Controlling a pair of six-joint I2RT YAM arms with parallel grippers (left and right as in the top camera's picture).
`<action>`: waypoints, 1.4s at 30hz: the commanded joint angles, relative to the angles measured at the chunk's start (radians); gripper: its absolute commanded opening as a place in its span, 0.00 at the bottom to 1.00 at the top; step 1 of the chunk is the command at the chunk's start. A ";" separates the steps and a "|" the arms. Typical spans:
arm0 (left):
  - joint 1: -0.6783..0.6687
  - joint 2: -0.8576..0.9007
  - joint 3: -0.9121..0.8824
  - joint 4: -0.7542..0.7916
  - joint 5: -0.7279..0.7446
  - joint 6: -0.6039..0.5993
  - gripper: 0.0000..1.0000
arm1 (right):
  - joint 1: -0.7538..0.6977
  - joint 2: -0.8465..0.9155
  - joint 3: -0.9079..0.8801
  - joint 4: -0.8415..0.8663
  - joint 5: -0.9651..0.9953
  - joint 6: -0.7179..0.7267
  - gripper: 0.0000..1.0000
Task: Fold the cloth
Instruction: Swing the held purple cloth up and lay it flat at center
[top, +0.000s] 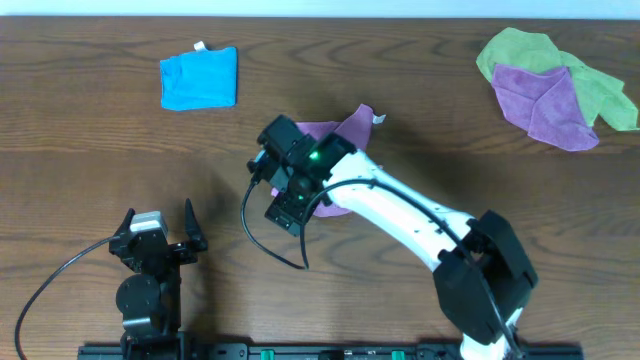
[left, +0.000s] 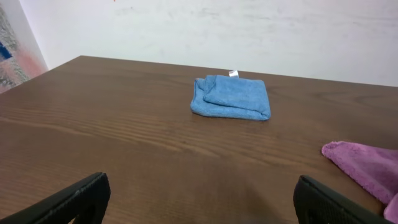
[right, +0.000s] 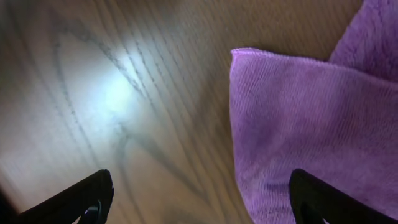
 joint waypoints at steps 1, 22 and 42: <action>-0.005 -0.008 -0.014 -0.056 -0.015 0.014 0.95 | 0.001 0.050 -0.014 0.013 0.130 -0.010 0.90; -0.005 -0.008 -0.014 -0.056 -0.015 0.014 0.96 | 0.007 0.170 -0.005 0.134 0.222 -0.007 0.66; -0.005 -0.008 -0.014 -0.056 -0.015 0.014 0.95 | -0.076 0.156 0.151 -0.031 0.499 0.016 0.01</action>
